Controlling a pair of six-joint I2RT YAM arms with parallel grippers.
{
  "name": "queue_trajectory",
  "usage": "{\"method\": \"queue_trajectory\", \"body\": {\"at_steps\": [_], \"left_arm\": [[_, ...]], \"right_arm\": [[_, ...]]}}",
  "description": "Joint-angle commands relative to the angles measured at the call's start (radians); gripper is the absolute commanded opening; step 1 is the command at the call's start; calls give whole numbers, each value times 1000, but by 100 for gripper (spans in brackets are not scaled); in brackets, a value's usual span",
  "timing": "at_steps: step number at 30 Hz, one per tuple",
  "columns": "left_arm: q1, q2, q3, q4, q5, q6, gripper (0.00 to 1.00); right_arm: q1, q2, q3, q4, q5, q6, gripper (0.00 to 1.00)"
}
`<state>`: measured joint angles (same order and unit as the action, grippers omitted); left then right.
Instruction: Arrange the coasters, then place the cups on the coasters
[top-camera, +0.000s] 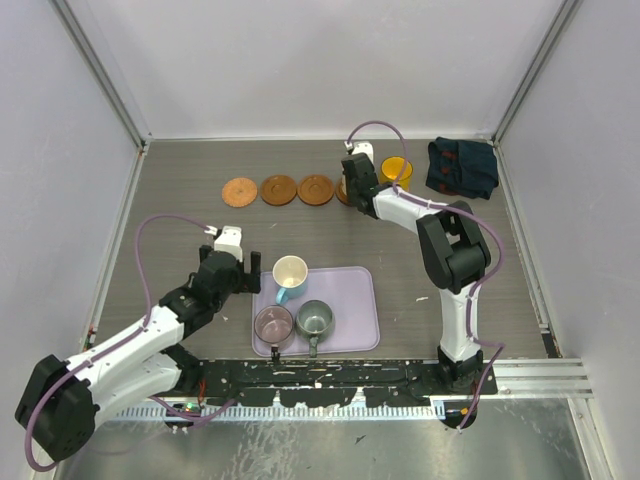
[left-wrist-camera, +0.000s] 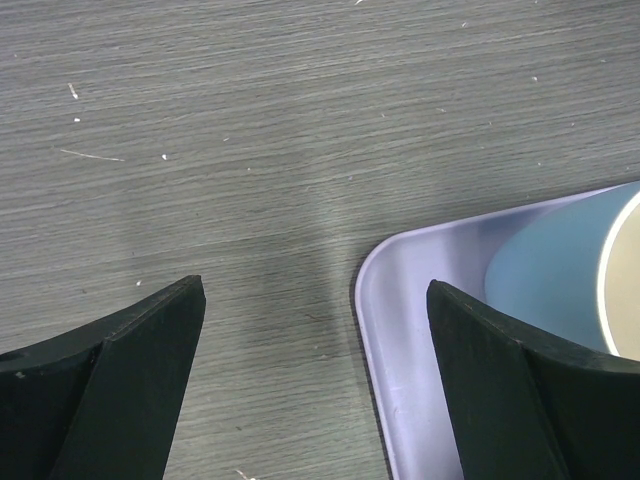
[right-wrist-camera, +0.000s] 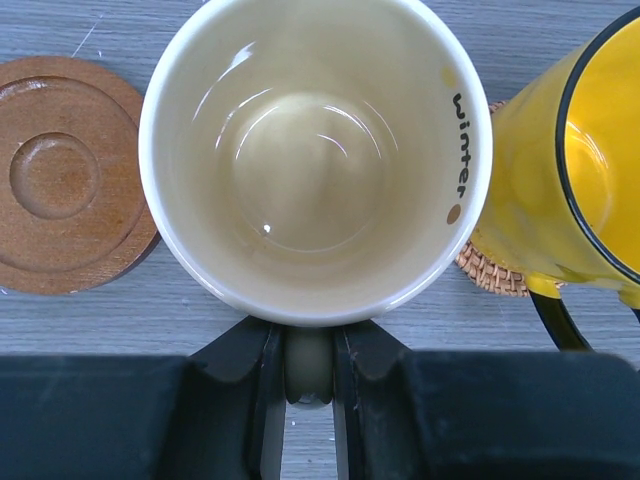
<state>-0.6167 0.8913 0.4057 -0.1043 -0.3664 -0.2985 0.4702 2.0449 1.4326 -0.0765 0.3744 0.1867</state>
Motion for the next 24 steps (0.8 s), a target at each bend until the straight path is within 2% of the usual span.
{"method": "queue_trajectory", "body": {"at_steps": [1, 9, 16, 24], "left_arm": [[5, 4, 36, 63, 0, -1, 93], [5, 5, 36, 64, 1, -1, 93], [5, 4, 36, 61, 1, -3, 93], [5, 0, 34, 59, 1, -4, 93]], "right_arm": [[6, -24, 71, 92, 19, 9, 4], [6, -17, 78, 78, 22, 15, 5], [5, -21, 73, 78, 19, 16, 26], [8, -31, 63, 78, 23, 16, 37]]}}
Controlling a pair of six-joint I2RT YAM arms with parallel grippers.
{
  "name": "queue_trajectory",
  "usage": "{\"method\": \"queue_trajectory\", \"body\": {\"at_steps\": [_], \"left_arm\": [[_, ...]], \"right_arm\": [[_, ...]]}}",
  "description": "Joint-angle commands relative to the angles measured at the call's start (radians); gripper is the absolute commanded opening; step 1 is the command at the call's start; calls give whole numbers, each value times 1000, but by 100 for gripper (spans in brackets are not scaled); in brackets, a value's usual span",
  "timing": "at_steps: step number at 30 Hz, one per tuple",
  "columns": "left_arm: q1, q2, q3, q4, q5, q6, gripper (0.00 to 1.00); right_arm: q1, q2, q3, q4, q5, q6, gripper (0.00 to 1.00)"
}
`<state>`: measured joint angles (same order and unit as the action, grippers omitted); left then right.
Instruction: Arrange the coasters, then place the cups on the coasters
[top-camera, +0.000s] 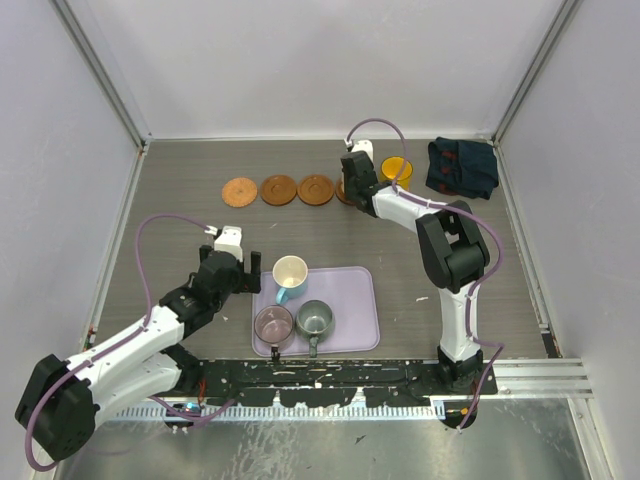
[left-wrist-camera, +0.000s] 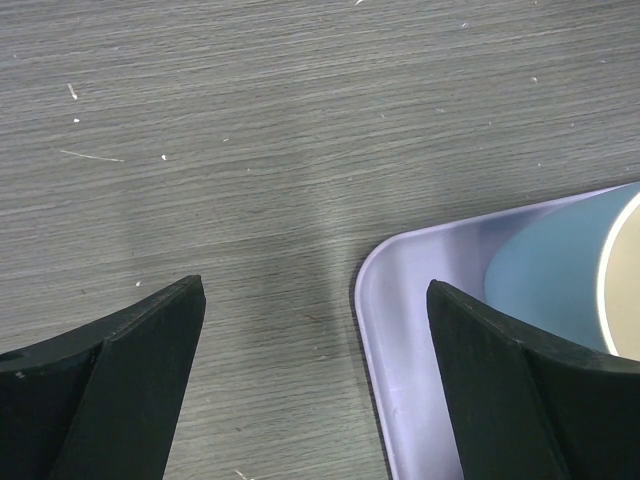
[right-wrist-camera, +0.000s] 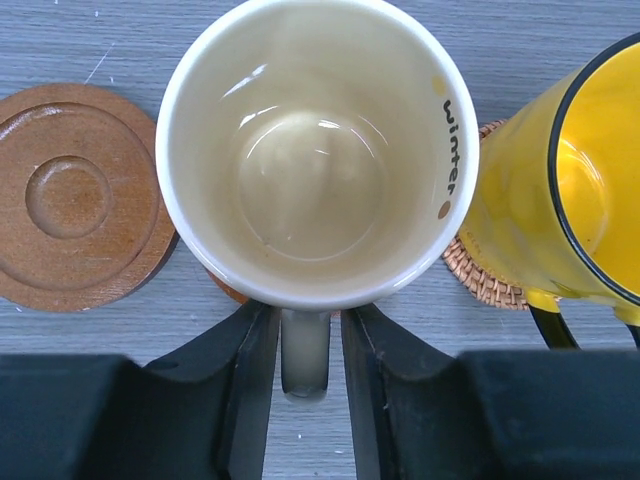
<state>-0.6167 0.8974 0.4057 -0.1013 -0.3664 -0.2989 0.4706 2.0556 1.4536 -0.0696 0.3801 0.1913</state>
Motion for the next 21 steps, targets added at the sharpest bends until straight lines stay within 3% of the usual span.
{"method": "queue_trajectory", "body": {"at_steps": [1, 21], "left_arm": [[5, -6, 34, 55, 0, -3, 93], [5, -37, 30, 28, 0, -12, 93]], "right_arm": [[8, -44, 40, 71, 17, 11, 38], [34, -103, -44, 85, 68, 23, 43]]}}
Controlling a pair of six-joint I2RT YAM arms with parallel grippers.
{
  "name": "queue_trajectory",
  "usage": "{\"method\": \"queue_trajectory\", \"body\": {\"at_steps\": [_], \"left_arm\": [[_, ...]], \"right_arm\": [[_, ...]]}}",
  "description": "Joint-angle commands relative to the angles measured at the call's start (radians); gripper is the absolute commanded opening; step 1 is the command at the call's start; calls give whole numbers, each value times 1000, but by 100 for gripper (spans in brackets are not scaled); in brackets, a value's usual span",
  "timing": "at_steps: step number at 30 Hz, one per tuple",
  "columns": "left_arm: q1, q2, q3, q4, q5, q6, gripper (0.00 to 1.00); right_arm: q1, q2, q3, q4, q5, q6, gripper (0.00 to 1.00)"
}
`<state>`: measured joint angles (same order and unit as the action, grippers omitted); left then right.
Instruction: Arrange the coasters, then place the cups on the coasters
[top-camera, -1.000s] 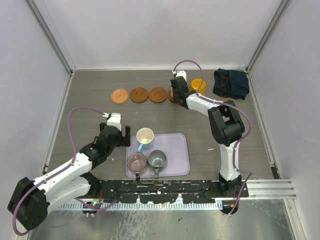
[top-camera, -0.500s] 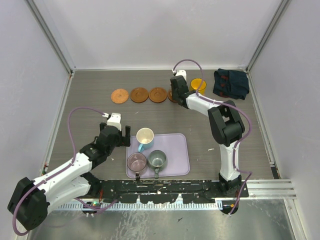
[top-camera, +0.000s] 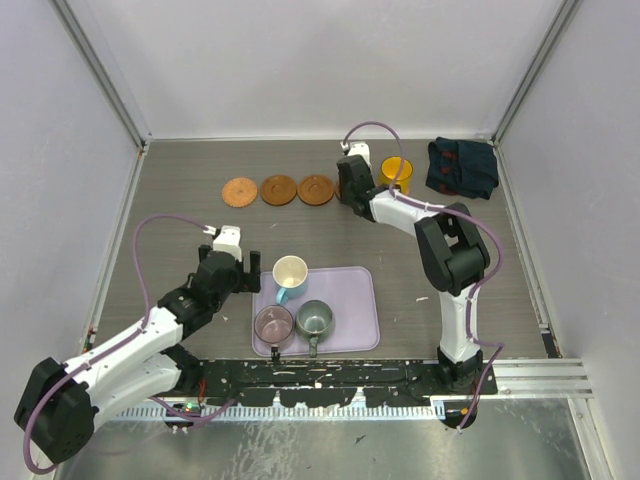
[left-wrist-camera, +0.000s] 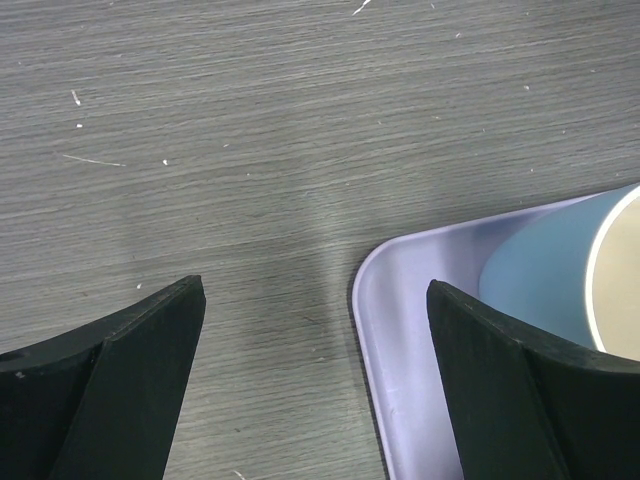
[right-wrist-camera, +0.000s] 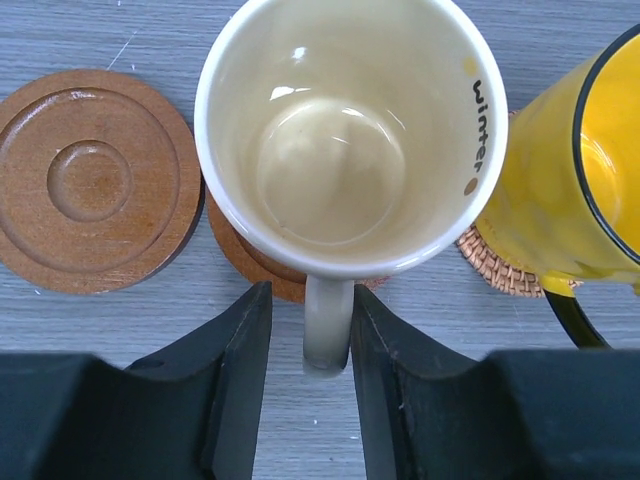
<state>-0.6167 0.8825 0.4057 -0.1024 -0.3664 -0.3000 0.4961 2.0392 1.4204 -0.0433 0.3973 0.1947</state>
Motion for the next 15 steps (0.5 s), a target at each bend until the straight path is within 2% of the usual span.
{"method": "queue_trajectory", "body": {"at_steps": [1, 7, 15], "left_arm": [[5, -22, 30, 28, 1, -12, 93], [5, -33, 30, 18, 9, -15, 93], [5, -42, 40, 1, 24, -17, 93]], "right_arm": [[9, -93, -17, 59, 61, 23, 46], [14, -160, -86, 73, 110, 43, 58], [47, -280, -194, 52, 120, 73, 62]]}}
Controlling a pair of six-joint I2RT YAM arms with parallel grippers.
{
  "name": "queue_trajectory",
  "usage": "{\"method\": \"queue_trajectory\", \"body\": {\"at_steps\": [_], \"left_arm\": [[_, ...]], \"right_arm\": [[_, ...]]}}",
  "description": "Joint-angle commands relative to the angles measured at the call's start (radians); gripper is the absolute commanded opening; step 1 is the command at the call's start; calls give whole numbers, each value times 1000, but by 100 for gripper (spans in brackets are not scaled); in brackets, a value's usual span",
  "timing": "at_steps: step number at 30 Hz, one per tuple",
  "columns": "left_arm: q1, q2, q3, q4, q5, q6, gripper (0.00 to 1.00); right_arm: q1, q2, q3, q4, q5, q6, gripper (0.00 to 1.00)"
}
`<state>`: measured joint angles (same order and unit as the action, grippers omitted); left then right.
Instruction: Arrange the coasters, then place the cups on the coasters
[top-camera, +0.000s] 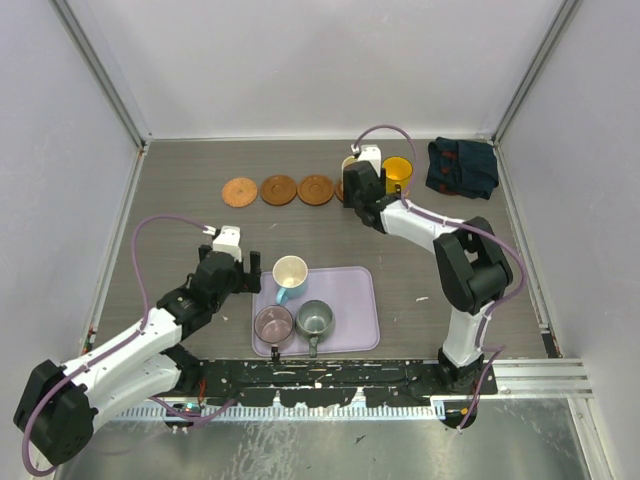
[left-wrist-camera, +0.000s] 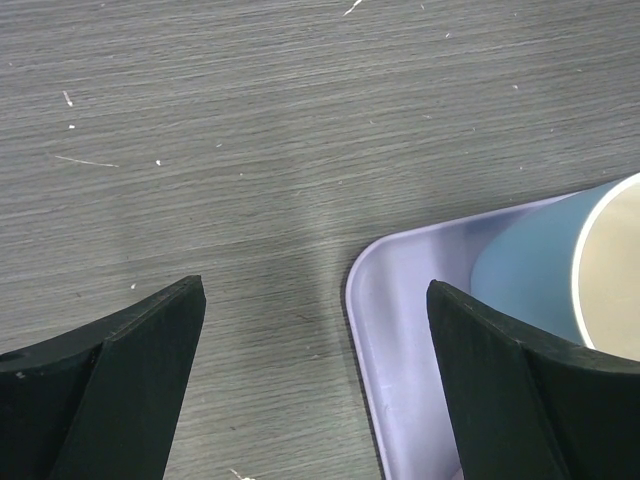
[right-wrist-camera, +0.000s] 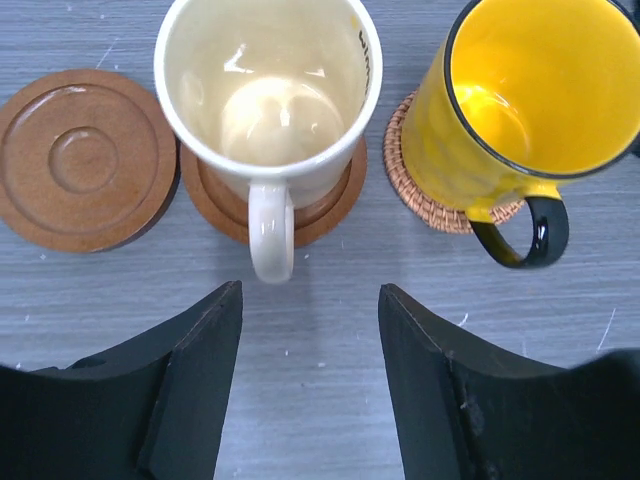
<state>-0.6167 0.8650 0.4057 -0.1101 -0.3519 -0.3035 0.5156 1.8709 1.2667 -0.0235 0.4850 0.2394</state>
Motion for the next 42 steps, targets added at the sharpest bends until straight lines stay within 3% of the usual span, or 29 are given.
{"method": "queue_trajectory", "body": {"at_steps": [1, 12, 24, 32, 42], "left_arm": [[5, -26, 41, 5, 12, -13, 93], [6, -45, 55, -19, 66, -10, 94], [3, -44, 70, -32, 148, -45, 93], [3, -80, 75, -59, 153, -53, 93], [3, -100, 80, -88, 174, -94, 93]], "right_arm": [[37, -137, -61, 29, 30, 30, 62], [154, -480, -312, -162, -127, 115, 62], [426, -782, -400, -413, -222, 324, 64], [725, -806, -412, -487, -104, 503, 72], [1042, -671, -376, -625, 105, 786, 72]]}}
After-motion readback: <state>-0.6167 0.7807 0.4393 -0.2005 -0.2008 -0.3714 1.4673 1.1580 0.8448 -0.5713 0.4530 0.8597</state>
